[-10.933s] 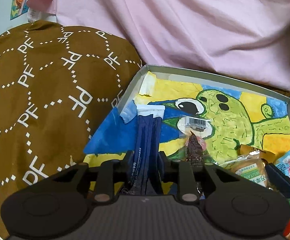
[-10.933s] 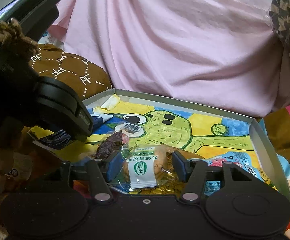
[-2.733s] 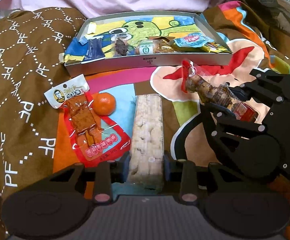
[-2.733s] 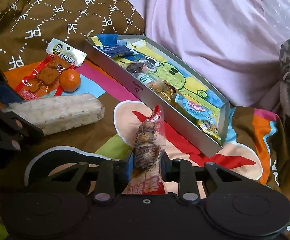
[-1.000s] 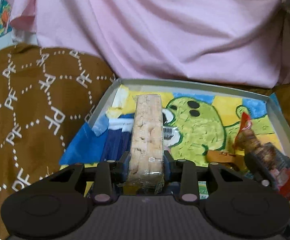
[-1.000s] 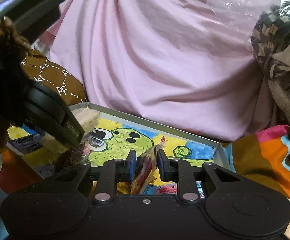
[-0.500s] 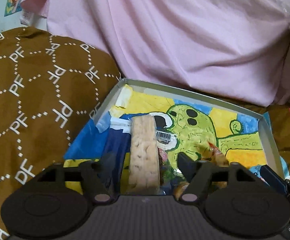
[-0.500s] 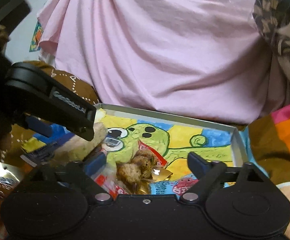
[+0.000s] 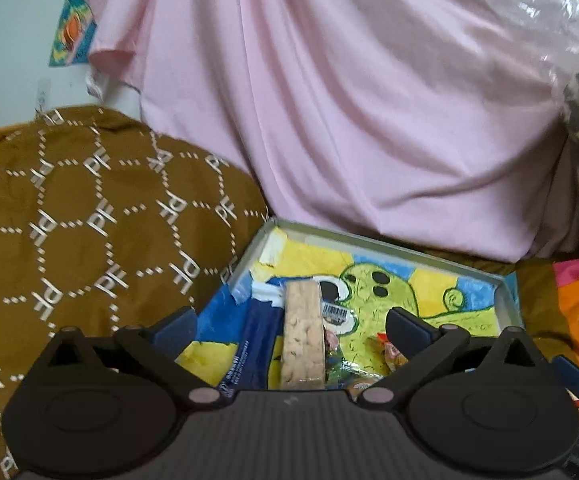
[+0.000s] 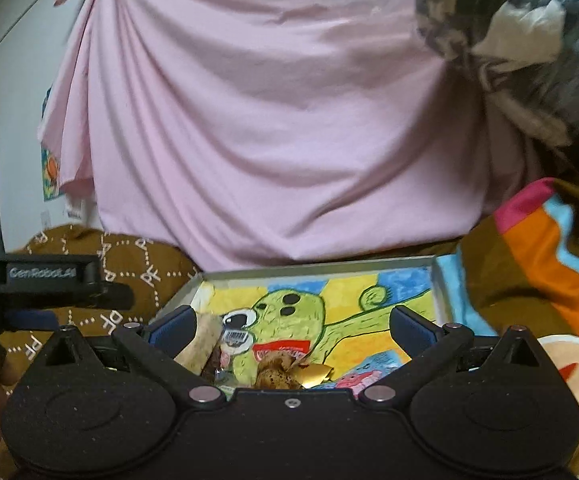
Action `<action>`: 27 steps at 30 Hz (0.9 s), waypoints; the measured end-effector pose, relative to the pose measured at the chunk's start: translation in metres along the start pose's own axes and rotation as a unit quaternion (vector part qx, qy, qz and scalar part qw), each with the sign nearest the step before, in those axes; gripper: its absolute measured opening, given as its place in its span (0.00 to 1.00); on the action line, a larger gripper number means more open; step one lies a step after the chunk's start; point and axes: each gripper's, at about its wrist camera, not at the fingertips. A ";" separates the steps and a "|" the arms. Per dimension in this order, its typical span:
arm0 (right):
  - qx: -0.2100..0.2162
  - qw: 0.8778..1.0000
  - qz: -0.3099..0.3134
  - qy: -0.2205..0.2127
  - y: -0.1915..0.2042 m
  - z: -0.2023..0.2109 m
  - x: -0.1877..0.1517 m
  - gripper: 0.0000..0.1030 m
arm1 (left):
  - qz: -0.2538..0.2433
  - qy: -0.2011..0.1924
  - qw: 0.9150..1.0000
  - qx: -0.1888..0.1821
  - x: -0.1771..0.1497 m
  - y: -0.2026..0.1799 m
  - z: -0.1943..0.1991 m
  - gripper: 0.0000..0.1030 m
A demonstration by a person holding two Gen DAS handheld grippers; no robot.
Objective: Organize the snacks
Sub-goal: 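Lower both snacks into the tray and open both grippers, then withdraw both tools from the tray toward the remaining snacks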
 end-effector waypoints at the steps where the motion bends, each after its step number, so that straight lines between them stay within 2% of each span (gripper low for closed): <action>1: -0.003 1.000 0.001 -0.003 0.002 0.006 0.002 0.99 | 0.003 -0.004 1.000 0.000 0.001 0.003 0.005 0.99; 6: -0.011 1.000 0.009 -0.009 0.016 0.033 0.005 0.99 | 0.017 -0.012 1.000 0.002 0.000 0.020 0.031 1.00; 13: -0.018 1.000 0.012 -0.002 0.041 0.065 -0.002 0.99 | 0.024 0.001 0.999 0.029 -0.015 0.054 0.063 1.00; 27: -0.027 0.998 0.052 0.036 0.100 0.122 -0.046 0.99 | 0.002 0.019 0.999 0.048 -0.062 0.116 0.106 1.00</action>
Point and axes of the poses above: each gripper's, at about its wrist camera, not at the fingertips, and z roughly against the way its jaws point, y to its left, x to its top, and after that the axes turned 12 degrees about x, right-handed
